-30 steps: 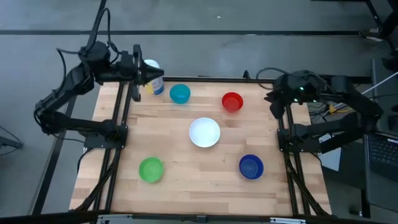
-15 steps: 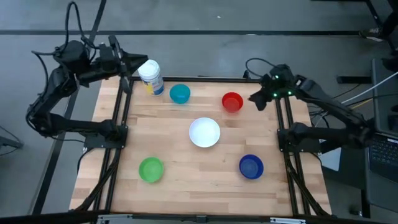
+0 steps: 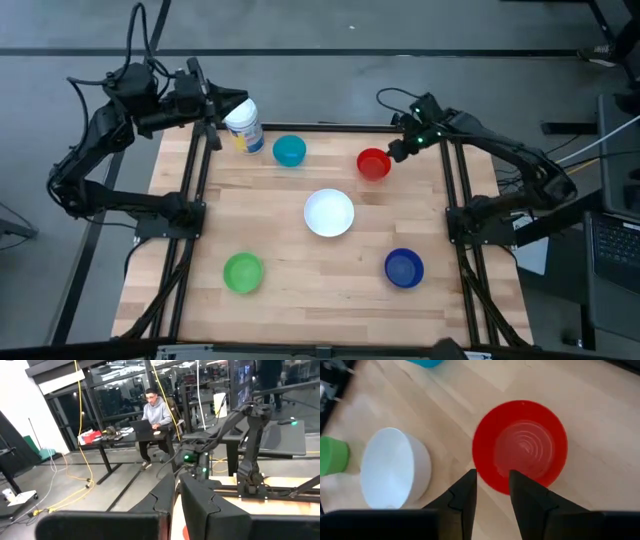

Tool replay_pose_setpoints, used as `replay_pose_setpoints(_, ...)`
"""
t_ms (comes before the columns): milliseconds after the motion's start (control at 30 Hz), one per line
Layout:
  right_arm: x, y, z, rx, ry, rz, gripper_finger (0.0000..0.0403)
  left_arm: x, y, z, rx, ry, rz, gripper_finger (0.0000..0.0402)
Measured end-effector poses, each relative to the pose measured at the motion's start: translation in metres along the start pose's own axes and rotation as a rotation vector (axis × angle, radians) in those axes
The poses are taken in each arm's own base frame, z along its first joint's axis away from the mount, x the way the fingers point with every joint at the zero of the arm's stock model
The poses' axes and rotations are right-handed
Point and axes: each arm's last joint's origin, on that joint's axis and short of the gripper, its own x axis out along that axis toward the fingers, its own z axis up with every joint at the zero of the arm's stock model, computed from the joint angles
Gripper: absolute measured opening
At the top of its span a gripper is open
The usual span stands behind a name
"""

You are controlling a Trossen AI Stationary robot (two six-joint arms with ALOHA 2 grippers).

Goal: Nest bowls inside each other
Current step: Stack the red bowl in the white bowl

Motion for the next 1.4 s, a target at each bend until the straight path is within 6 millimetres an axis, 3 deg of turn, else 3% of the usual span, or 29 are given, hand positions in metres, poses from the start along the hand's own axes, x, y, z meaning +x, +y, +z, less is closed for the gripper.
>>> replay_pose_setpoints(333,0.021,-0.021,0.029,-0.034,0.177,-0.199,0.0147,0.0,0.0,0.0,-0.005,-0.002,-0.001,0.0029)
replay_pose_setpoints(500,0.032,-0.031,0.04,-0.03,0.22,-0.209,0.0145,0.0,0.0,0.0,-0.009,-0.005,0.0,0.0029)
replay_pose_setpoints(733,0.051,-0.041,0.04,-0.013,0.285,-0.165,0.0138,0.0,0.0,0.0,-0.023,-0.005,-0.001,0.0029)
replay_pose_setpoints(1400,0.073,-0.053,0.041,-0.025,0.311,-0.163,0.0139,-0.001,0.0,0.002,-0.026,-0.023,0.001,0.0029)
